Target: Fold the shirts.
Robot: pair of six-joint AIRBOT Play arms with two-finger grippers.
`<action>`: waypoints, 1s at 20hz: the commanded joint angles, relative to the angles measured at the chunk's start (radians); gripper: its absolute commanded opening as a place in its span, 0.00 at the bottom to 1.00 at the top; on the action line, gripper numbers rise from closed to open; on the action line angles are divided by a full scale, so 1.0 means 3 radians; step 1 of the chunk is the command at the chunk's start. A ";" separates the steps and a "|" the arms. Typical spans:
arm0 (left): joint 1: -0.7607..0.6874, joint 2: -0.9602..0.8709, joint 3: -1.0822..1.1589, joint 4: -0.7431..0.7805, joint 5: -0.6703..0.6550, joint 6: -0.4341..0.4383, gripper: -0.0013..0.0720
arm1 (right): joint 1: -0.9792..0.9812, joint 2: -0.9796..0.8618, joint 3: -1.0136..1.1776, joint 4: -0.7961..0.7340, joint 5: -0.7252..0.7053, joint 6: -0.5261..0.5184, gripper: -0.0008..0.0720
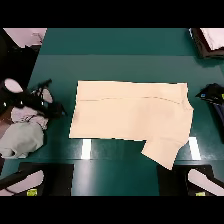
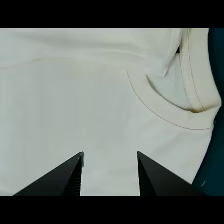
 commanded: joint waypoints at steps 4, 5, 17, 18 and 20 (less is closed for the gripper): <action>0.0029 0.0262 -0.0938 -0.0268 0.0319 0.0117 0.70 | -0.0031 0.0114 0.0000 0.0019 0.0072 -0.0027 0.53; 0.0029 0.0262 -0.0975 -0.0268 0.0340 0.0117 0.70 | -0.0031 0.0114 0.0000 0.0018 0.0083 -0.0027 0.53; 0.0029 0.0262 -0.1013 -0.0507 0.0496 0.0189 0.28 | -0.0031 0.0114 -0.0001 0.0009 0.0210 -0.0025 0.53; 0.0029 0.0262 -0.1013 -0.0554 0.0474 0.0244 0.27 | -0.0031 0.0114 -0.0001 0.0009 0.0238 -0.0024 0.53; 0.0029 0.0262 -0.1012 -0.0598 0.0427 0.0326 0.04 | -0.0032 0.0114 -0.0001 -0.0004 0.0341 -0.0023 0.53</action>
